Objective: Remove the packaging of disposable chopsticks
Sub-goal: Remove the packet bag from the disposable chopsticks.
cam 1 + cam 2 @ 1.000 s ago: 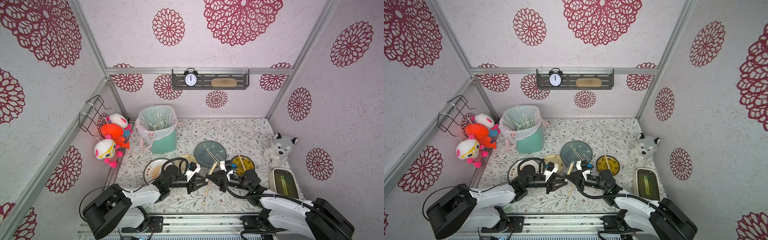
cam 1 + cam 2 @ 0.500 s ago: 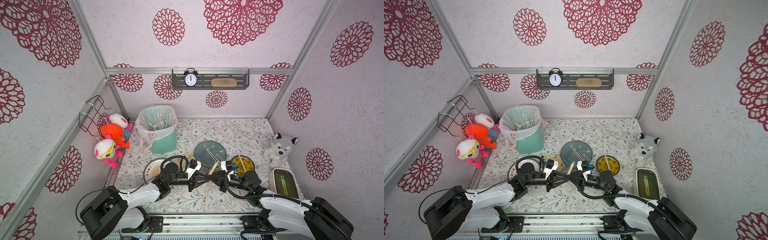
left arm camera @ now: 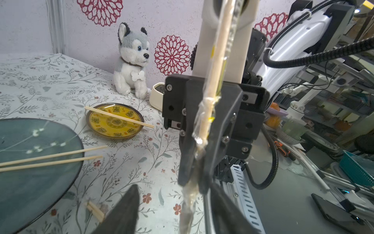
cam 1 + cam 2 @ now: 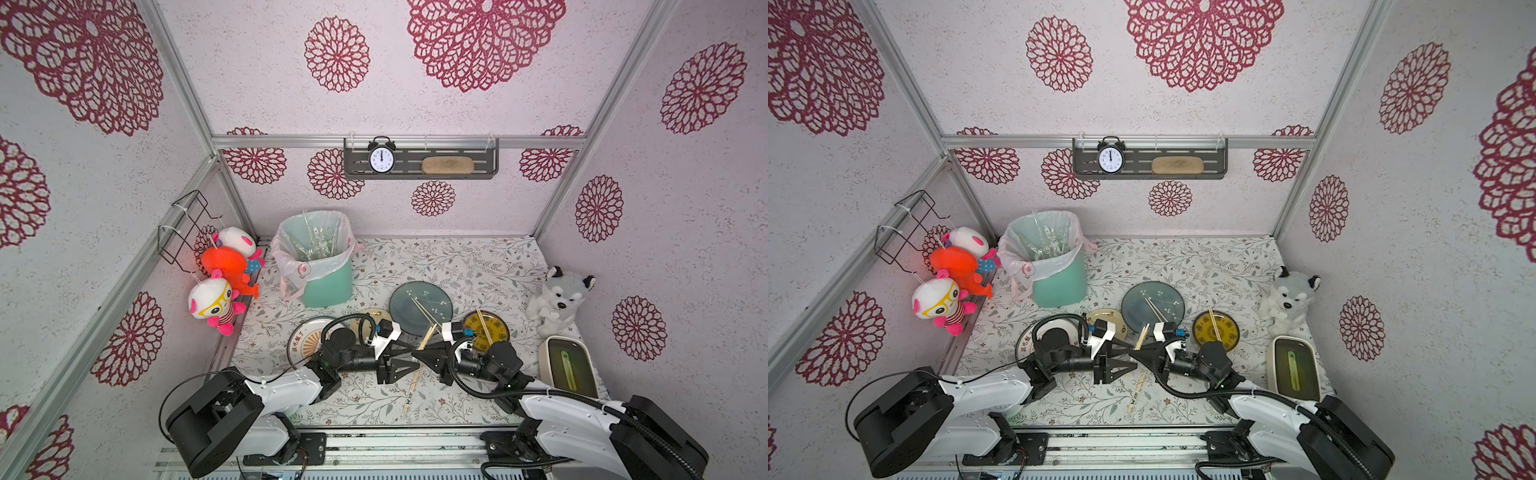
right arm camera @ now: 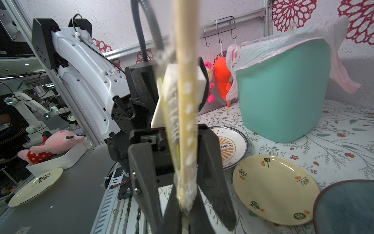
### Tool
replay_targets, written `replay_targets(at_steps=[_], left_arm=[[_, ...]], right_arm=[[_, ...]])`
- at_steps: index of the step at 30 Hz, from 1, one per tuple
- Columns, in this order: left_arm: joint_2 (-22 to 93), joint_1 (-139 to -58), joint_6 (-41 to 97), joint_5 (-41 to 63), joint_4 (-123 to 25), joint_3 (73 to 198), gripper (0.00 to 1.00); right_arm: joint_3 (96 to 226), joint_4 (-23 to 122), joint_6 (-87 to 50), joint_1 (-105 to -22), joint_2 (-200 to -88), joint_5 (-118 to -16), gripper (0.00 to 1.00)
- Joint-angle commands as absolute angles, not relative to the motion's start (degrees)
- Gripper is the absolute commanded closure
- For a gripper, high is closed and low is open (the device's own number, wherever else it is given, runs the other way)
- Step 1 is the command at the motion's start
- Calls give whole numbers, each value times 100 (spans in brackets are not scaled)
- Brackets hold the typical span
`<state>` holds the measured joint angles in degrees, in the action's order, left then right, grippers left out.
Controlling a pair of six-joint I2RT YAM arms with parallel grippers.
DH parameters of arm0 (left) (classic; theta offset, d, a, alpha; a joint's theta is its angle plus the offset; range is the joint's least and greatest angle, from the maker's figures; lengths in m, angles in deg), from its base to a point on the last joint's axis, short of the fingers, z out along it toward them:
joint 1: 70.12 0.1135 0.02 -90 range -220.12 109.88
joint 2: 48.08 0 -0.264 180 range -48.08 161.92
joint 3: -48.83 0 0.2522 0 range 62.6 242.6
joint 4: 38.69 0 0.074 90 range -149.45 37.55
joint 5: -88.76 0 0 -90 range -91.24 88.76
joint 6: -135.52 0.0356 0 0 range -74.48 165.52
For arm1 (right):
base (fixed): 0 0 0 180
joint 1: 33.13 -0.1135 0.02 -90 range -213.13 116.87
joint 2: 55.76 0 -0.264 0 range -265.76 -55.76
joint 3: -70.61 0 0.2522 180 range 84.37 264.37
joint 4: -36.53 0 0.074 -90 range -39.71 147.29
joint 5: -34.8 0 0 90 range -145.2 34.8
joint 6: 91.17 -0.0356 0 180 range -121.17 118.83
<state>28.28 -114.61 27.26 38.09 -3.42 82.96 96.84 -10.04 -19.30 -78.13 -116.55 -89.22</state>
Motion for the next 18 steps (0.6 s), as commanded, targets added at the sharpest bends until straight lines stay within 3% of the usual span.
replay_targets(at_steps=[1,8,9,12,17,18], left_arm=[[2794,-11486,2759,3685,-209,8095,25],[2528,-11477,2992,3360,-724,7907,27],[2531,-11478,3001,3411,-711,7912,30],[2633,-11478,2941,3563,-617,7977,57],[2841,-11486,2834,3661,-333,8064,63],[2876,-11486,2832,3671,-337,8089,68]], right_arm=[[9730,-1144,-1927,-7847,-11440,-8800,100],[9821,-909,-1883,-7845,-11171,-8741,100],[9826,-894,-1874,-7848,-11161,-8729,100],[9826,-917,-1881,-7844,-11224,-8772,100],[9774,-1007,-1936,-7848,-11289,-8816,100],[9751,-1034,-1945,-7847,-11274,-8795,100]])
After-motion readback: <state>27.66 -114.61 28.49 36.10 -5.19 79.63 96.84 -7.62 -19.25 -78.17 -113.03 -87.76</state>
